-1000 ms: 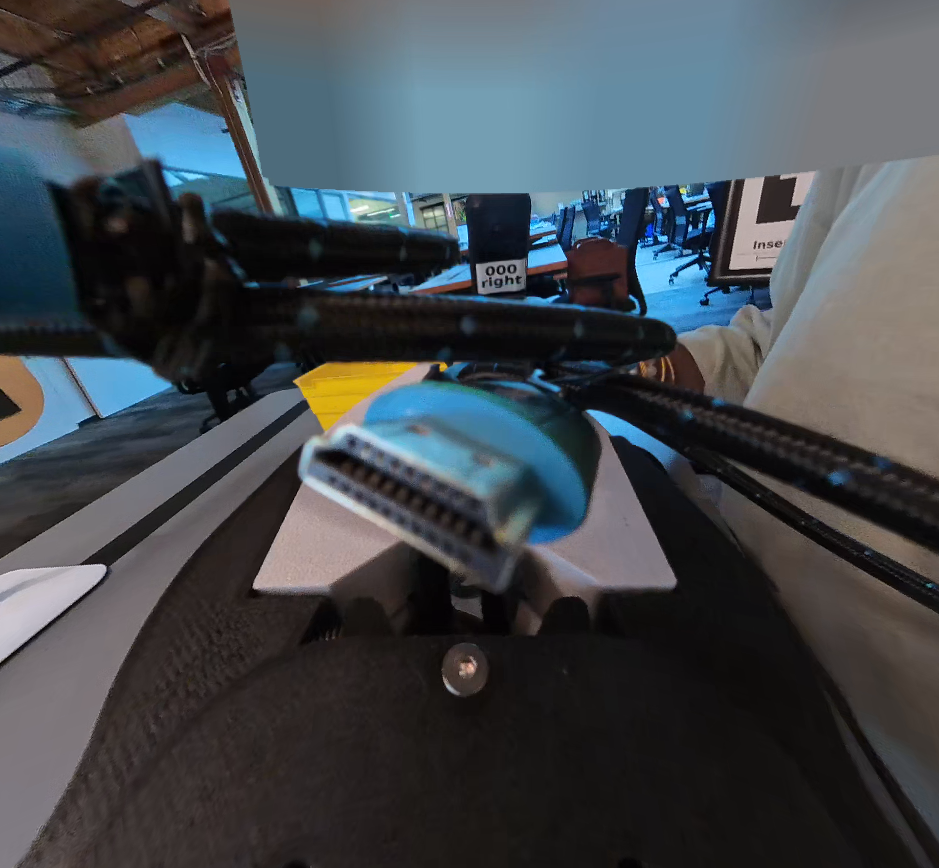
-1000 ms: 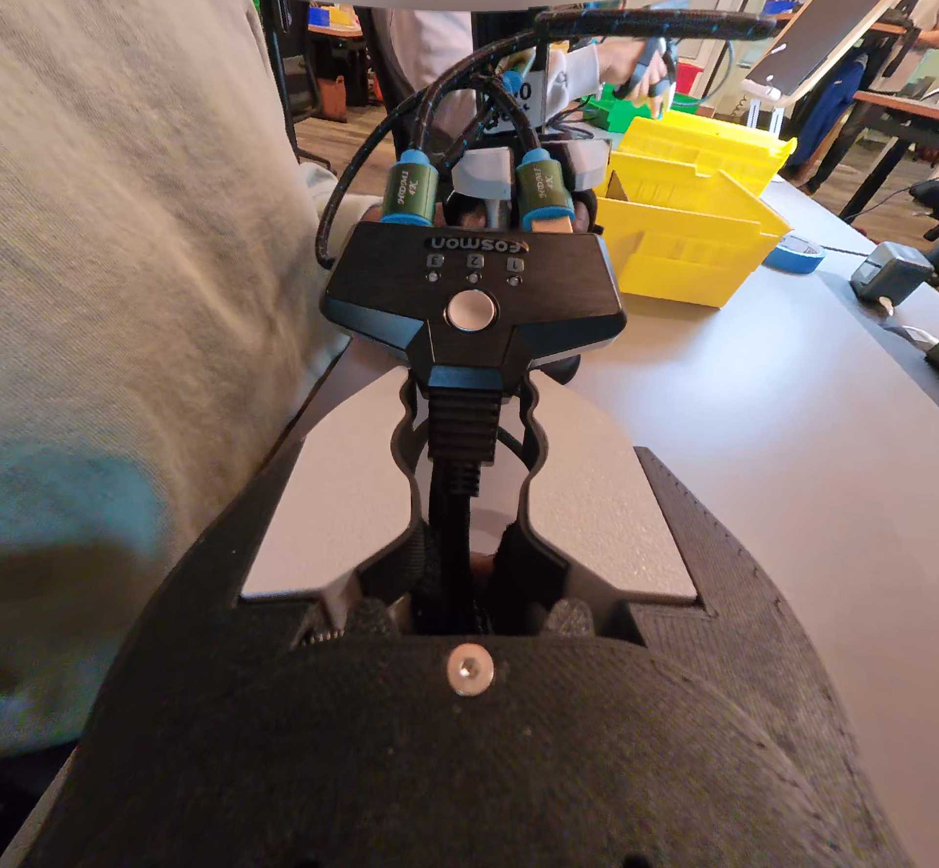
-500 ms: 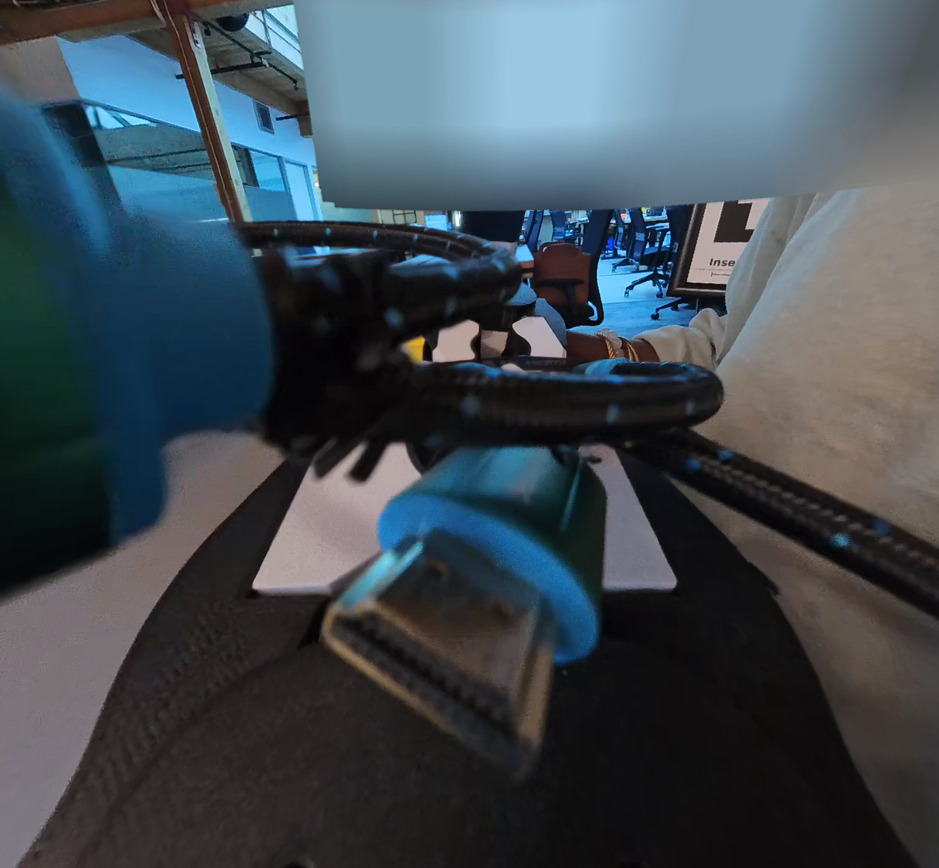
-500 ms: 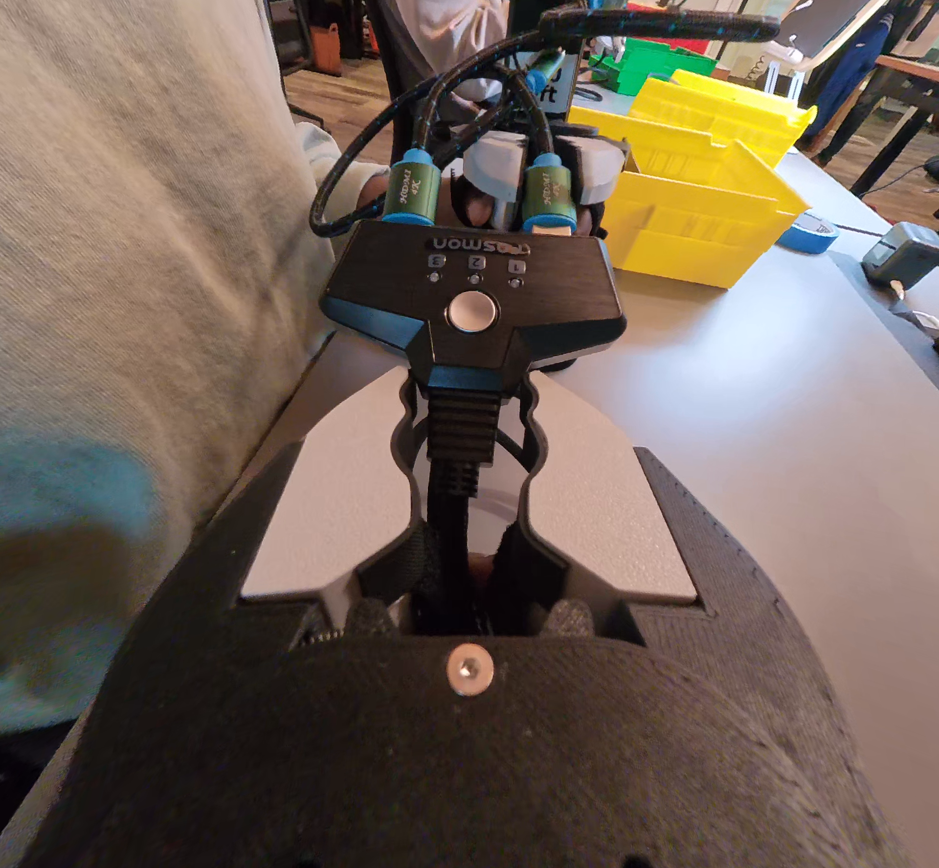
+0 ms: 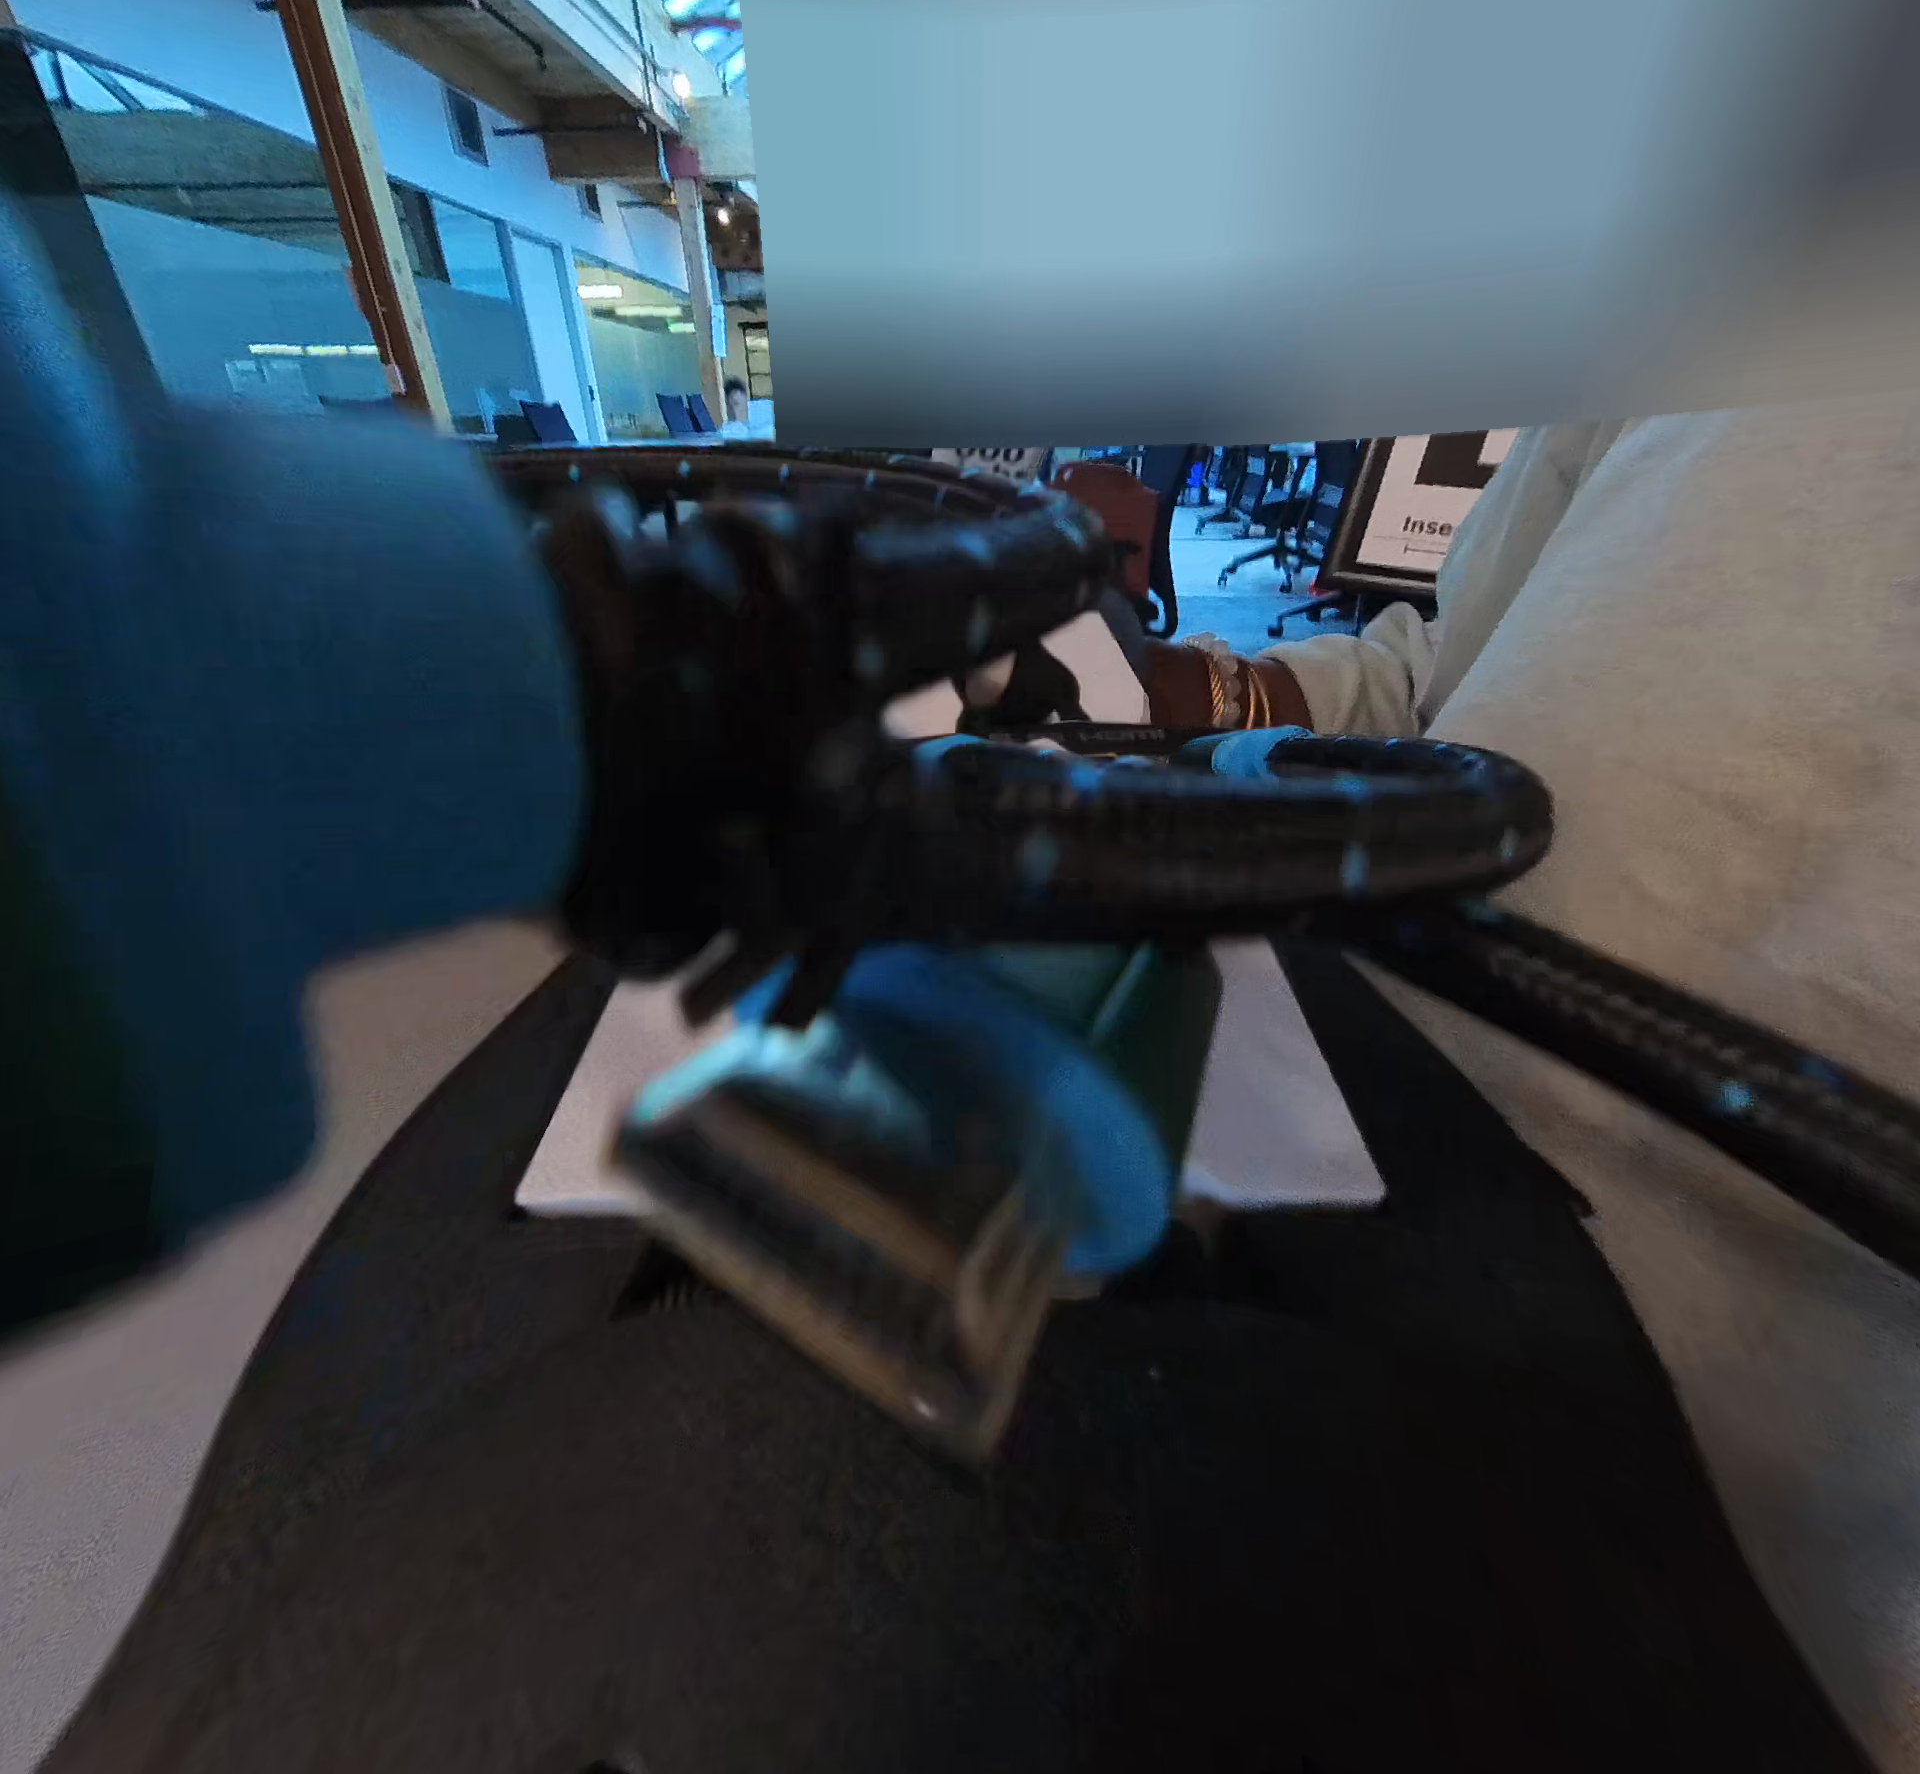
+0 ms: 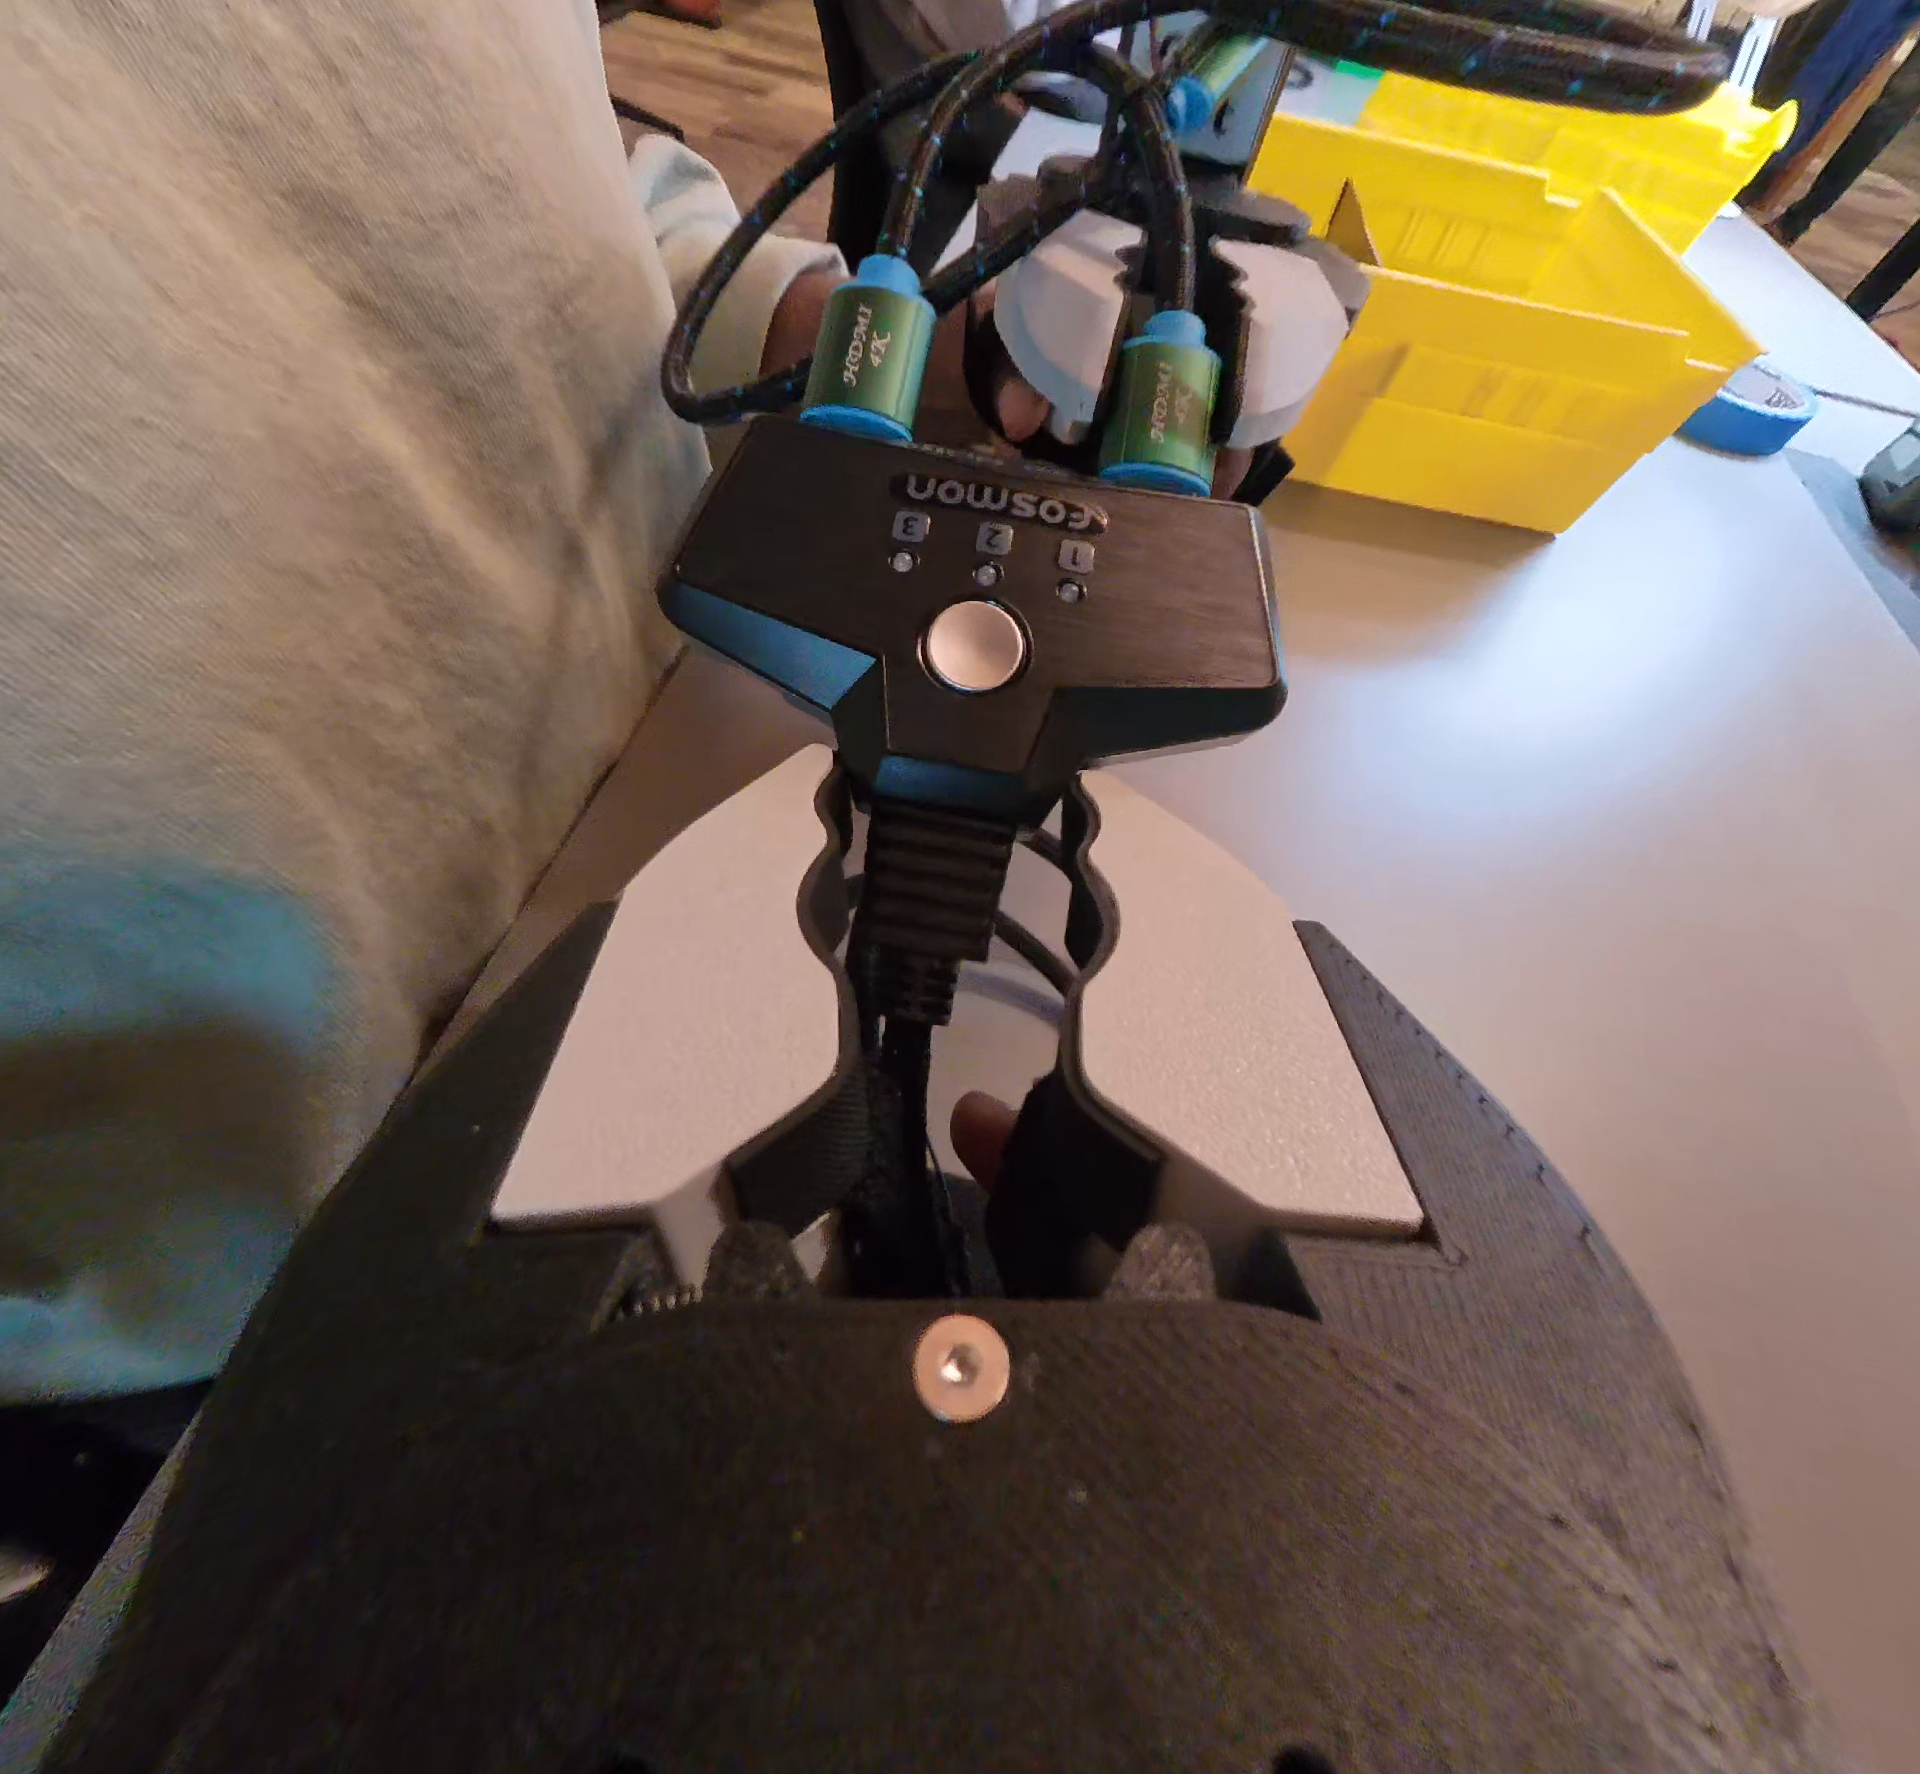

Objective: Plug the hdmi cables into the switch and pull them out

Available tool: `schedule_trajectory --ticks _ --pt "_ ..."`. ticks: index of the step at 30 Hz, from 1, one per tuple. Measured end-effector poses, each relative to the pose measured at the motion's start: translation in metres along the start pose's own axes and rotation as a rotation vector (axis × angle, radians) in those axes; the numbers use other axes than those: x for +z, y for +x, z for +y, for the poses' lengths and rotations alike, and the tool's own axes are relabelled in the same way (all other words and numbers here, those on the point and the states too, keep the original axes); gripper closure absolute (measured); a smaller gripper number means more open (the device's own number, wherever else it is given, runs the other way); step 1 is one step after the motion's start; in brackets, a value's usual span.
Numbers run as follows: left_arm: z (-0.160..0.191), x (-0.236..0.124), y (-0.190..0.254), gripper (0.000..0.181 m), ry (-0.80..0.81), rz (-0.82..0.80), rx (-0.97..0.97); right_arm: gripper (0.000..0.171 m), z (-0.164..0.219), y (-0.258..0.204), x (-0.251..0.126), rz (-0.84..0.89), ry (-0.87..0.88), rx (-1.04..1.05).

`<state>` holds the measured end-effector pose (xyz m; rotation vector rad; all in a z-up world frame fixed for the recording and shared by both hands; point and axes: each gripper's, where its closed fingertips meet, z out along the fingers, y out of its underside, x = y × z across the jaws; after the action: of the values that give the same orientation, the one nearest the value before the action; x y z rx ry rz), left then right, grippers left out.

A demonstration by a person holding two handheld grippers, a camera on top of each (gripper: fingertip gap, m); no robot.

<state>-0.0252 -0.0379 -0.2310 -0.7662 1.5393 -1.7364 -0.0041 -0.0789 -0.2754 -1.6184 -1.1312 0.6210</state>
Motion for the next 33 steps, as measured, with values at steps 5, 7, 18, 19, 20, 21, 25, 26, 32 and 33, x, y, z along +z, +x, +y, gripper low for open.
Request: schedule_trajectory --ticks 5,7,18,19,20,21,25,26,32,33 --pt "-0.015 -0.005 -0.002 0.160 0.068 -0.030 0.023 0.132 -0.012 0.006 0.004 0.020 0.079 -0.010" --pt "-0.027 -0.011 -0.003 0.160 0.119 -0.048 0.039 0.132 -0.022 0.012 0.007 0.063 0.116 -0.037" --pt "-0.037 -0.073 -0.049 0.118 0.524 -0.486 -0.130 0.132 -0.105 0.082 -0.088 0.682 0.370 -0.207" --pt "-0.033 -0.074 -0.050 0.118 0.512 -0.505 -0.133 0.132 -0.113 0.087 -0.106 0.756 0.382 -0.215" --pt "-0.031 -0.075 -0.051 0.118 0.502 -0.525 -0.120 0.132 -0.120 0.091 -0.126 0.830 0.394 -0.223" --pt "-0.030 -0.076 -0.051 0.118 0.494 -0.538 -0.097 0.132 -0.127 0.093 -0.146 0.908 0.406 -0.233" --pt "-0.020 -0.069 -0.051 0.118 0.422 -0.527 -0.092 0.132 -0.137 0.094 -0.222 1.198 0.402 -0.209" --pt "-0.016 -0.067 -0.051 0.119 0.399 -0.513 -0.114 0.132 -0.131 0.094 -0.238 1.263 0.368 -0.179" --pt "-0.011 -0.061 -0.049 0.119 0.364 -0.499 -0.100 0.132 -0.043 0.087 -0.301 1.605 0.098 -0.012" --pt "-0.011 -0.060 -0.048 0.119 0.359 -0.494 -0.096 0.132 -0.026 0.085 -0.305 1.639 0.079 0.030"
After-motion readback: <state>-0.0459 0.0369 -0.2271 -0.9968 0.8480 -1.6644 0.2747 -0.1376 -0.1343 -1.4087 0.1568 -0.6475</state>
